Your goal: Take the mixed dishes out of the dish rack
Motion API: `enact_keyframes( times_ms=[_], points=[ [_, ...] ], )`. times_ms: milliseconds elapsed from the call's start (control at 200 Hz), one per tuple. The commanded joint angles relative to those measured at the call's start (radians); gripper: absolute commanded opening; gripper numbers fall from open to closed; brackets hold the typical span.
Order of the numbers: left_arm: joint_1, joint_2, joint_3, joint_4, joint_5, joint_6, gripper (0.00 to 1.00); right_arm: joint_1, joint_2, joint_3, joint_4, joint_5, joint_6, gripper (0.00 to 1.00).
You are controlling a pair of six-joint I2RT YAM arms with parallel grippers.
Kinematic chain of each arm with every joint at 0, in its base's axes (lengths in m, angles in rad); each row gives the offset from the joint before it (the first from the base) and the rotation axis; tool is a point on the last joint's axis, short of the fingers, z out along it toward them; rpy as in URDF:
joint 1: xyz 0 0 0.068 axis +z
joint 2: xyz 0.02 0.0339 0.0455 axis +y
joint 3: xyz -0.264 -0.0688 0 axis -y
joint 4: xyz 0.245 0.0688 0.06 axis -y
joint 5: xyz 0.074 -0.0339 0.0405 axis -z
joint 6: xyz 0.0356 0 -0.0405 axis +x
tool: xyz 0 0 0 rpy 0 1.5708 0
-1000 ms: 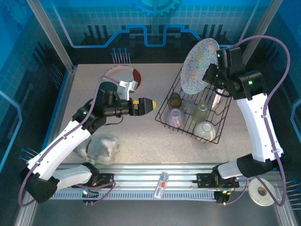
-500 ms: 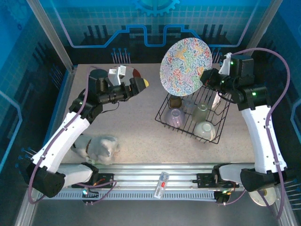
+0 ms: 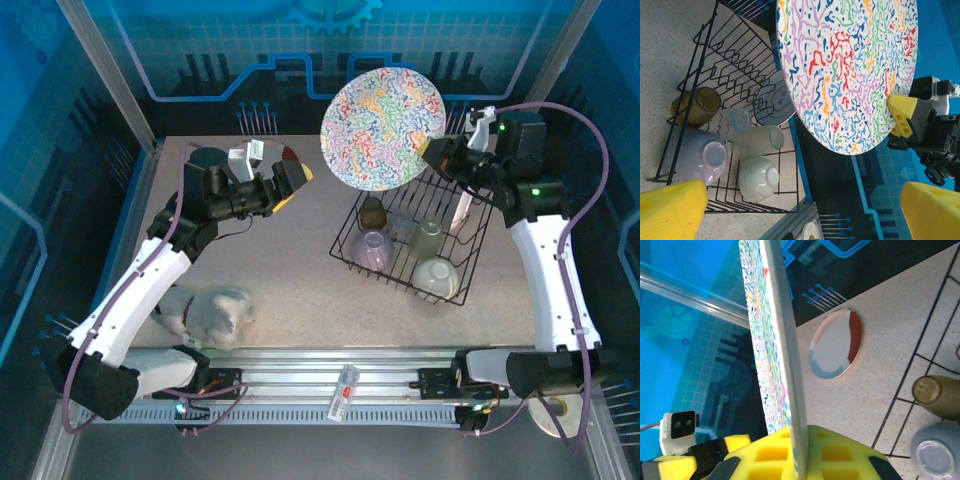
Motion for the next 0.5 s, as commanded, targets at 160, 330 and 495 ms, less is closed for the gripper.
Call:
enact_keyframes(
  times_ms=[160, 330, 495],
  points=[
    [0.003, 0.005, 0.032, -0.041, 0.008, 0.074, 0.99, -0.004, 0.005, -0.037, 0.103, -0.151, 0.061, 0.00],
    [0.002, 0.061, 0.068, -0.044, -0.023, 0.074, 0.99, 0.026, 0.002, -0.078, 0.142, -0.193, 0.120, 0.00],
    [0.002, 0.116, 0.105, -0.037, -0.053, 0.068, 0.99, 0.050, -0.005, -0.094, 0.169, -0.215, 0.150, 0.00]
  ],
)
